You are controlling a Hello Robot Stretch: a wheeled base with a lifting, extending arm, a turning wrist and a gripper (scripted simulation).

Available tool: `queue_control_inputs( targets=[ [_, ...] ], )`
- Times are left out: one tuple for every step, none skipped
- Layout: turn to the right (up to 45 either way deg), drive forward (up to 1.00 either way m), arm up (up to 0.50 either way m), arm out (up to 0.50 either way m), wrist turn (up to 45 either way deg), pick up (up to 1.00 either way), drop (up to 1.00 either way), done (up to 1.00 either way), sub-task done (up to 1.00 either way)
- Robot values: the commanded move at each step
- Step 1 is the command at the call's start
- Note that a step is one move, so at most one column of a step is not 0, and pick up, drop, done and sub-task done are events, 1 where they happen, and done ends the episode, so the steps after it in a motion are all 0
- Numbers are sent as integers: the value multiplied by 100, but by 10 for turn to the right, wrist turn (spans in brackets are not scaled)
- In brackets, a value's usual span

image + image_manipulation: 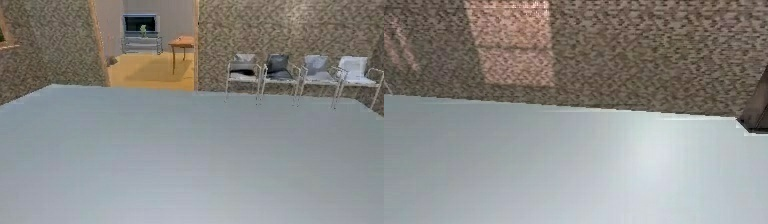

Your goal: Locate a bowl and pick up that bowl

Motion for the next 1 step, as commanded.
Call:
queue_control_inputs(
  targets=[
    [-450,0,0,0,0,0,0,0,0]
  ],
)
